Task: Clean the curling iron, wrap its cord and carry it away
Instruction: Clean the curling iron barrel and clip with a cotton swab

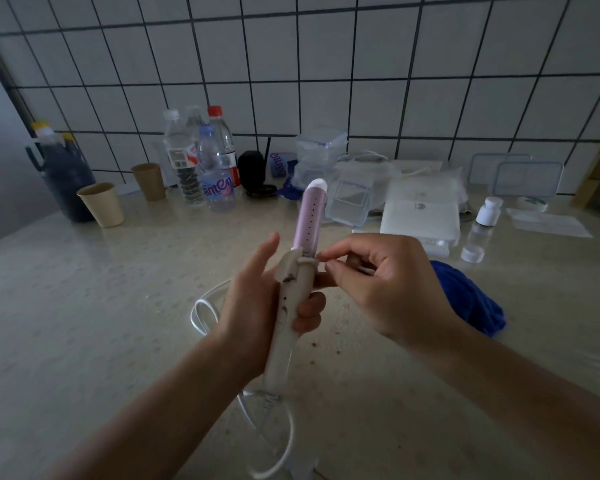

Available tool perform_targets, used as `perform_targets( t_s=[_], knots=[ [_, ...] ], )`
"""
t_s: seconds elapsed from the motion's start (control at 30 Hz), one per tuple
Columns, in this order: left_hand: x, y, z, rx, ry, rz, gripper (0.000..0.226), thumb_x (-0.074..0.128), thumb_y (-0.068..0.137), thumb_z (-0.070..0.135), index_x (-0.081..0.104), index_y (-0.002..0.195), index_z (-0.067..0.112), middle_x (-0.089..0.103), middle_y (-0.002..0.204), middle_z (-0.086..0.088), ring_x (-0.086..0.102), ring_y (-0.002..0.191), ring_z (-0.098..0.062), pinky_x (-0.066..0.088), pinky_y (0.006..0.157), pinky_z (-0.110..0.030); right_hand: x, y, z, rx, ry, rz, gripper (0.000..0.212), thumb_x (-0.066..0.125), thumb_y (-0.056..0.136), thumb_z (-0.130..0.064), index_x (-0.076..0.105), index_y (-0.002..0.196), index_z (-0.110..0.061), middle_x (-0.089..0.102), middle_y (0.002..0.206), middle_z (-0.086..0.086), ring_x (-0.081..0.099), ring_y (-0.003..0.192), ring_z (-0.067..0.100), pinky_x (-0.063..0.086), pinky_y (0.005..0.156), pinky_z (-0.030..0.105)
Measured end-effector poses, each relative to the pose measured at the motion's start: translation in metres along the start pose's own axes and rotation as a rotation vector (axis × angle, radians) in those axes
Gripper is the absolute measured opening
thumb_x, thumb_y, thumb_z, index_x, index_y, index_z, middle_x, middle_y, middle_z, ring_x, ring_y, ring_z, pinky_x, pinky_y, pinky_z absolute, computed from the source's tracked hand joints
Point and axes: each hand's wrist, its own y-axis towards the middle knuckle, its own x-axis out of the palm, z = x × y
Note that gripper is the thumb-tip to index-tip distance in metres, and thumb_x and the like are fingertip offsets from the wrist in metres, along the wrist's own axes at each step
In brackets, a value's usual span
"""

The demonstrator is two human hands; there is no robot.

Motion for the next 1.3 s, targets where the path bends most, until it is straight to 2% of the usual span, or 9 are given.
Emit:
perform_targets(
  t_s=[0.07,0.17,0.37,0.53,0.73,0.93,1.03,1.1,1.3],
  knots=[
    [0.0,0.001,-0.001,0.002,-0.042,-0.006,0.046,0.046,0.098,0.042,0.059,0.116,0.001,0.067,0.088,-0.016,0.05,0.055,-0.017,0.045,0.045,-0.027,0.0,0.0,-0.001,0.005,-0.034,0.001,0.026,0.072,0.095,-0.007,0.075,0.09,-0.032,0.063,0.057,-0.01,0.05,0.043,0.006,0.042,0.043,0.017],
    [0.001,0.002,-0.001,0.048,-0.033,-0.009,0.031,0.053,0.091,0.03,0.07,0.098,0.004,0.065,0.087,-0.015,0.047,0.056,-0.018,0.042,0.045,-0.027,0.0,0.0,-0.003,0.014,-0.024,-0.01,0.021,0.072,0.095,-0.006,0.074,0.089,-0.026,0.062,0.057,-0.006,0.049,0.042,0.013,0.042,0.042,0.021],
    [0.001,0.001,0.001,0.025,-0.065,0.004,0.031,0.049,0.099,0.033,0.059,0.107,0.005,0.058,0.077,-0.011,0.047,0.056,-0.017,0.042,0.047,-0.027,0.003,-0.003,-0.003,-0.007,-0.01,-0.07,0.017,0.073,0.093,-0.004,0.075,0.085,-0.019,0.061,0.055,0.001,0.052,0.044,0.022,0.045,0.043,0.035],
    [0.003,0.0,0.002,0.01,-0.084,-0.043,0.029,0.052,0.096,0.032,0.057,0.105,0.005,0.06,0.084,-0.012,0.047,0.056,-0.016,0.043,0.046,-0.025,0.0,-0.001,-0.003,-0.007,-0.018,-0.01,0.016,0.072,0.094,-0.004,0.077,0.085,-0.017,0.059,0.052,-0.003,0.045,0.04,0.008,0.039,0.04,0.022],
    [0.001,-0.003,0.004,-0.009,-0.027,-0.021,0.04,0.045,0.099,0.043,0.054,0.105,0.004,0.058,0.072,-0.009,0.049,0.052,-0.015,0.044,0.046,-0.026,0.004,-0.006,-0.008,-0.02,-0.026,-0.097,0.016,0.075,0.093,-0.007,0.077,0.083,-0.02,0.062,0.055,-0.001,0.051,0.044,0.017,0.042,0.043,0.025],
    [0.009,-0.002,0.003,0.007,0.059,0.021,0.04,0.053,0.092,0.042,0.065,0.089,0.004,0.056,0.075,-0.01,0.048,0.05,-0.015,0.041,0.041,-0.025,-0.001,-0.001,-0.005,-0.018,-0.01,-0.043,0.015,0.075,0.093,-0.006,0.078,0.086,-0.019,0.063,0.055,0.003,0.054,0.045,0.025,0.045,0.042,0.043],
    [0.009,-0.003,0.005,0.029,0.123,0.174,0.04,0.055,0.089,0.045,0.067,0.081,0.008,0.057,0.068,-0.01,0.053,0.051,-0.018,0.046,0.046,-0.028,0.005,-0.009,-0.008,-0.049,0.059,-0.167,0.016,0.074,0.093,-0.003,0.079,0.086,-0.017,0.072,0.064,-0.009,0.061,0.046,0.009,0.047,0.043,0.021],
    [0.008,-0.003,0.006,0.06,0.179,0.234,0.04,0.052,0.094,0.045,0.066,0.089,0.009,0.056,0.069,-0.008,0.054,0.056,-0.018,0.048,0.052,-0.03,0.01,-0.012,-0.009,-0.05,0.055,-0.215,0.015,0.075,0.093,-0.003,0.08,0.087,-0.016,0.071,0.064,-0.02,0.061,0.047,0.001,0.042,0.047,0.007],
    [0.013,-0.003,0.01,0.093,0.141,0.167,0.052,0.05,0.094,0.051,0.069,0.117,0.009,0.062,0.082,-0.007,0.056,0.07,-0.018,0.046,0.065,-0.031,0.004,-0.006,-0.009,-0.09,-0.033,-0.101,0.016,0.076,0.094,-0.01,0.08,0.09,-0.025,0.067,0.062,-0.021,0.055,0.043,0.013,0.043,0.04,0.022]
  ],
)
